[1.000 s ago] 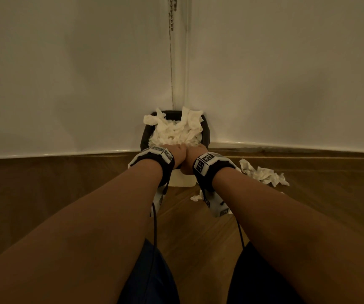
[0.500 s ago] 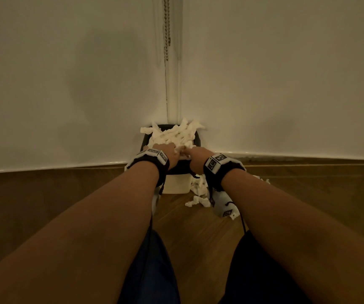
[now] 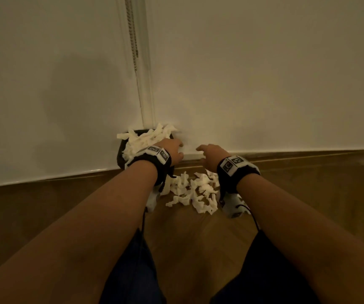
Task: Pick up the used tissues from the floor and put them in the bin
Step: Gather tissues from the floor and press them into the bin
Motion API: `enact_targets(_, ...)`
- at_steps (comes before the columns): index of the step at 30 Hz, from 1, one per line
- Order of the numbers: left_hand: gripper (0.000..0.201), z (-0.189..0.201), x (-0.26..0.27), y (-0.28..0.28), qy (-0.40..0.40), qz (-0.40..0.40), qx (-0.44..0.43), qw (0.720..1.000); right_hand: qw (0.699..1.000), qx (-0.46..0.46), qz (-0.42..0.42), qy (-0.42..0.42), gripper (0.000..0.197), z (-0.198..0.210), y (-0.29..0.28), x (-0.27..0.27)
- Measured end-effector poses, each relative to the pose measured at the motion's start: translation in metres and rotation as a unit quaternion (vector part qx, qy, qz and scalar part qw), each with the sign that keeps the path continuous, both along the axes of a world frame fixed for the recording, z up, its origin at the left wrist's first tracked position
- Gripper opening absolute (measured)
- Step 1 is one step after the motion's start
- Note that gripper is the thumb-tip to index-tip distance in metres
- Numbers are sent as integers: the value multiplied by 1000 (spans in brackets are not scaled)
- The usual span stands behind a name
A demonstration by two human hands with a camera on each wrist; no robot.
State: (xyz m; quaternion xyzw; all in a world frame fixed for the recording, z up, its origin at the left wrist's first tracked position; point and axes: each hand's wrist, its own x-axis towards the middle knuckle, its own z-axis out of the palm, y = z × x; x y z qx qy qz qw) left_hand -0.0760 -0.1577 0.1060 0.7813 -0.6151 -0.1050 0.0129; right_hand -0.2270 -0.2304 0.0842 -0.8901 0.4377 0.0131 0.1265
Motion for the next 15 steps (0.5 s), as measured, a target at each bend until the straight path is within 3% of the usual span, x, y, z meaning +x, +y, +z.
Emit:
enact_targets(7,35,-46,-34,-21,-48,-92,122,987,990,106,-83,49,43,-60,-34,-58)
enact_targets(11,38,-101,-44,-27,-26,-65,180,981,987,119,-74,78,49,-92,-43,-63)
enact_targets(15,42,-163,-51,-26,45,-34,160,986,985,155,-57,55,47,-120,-47,-52)
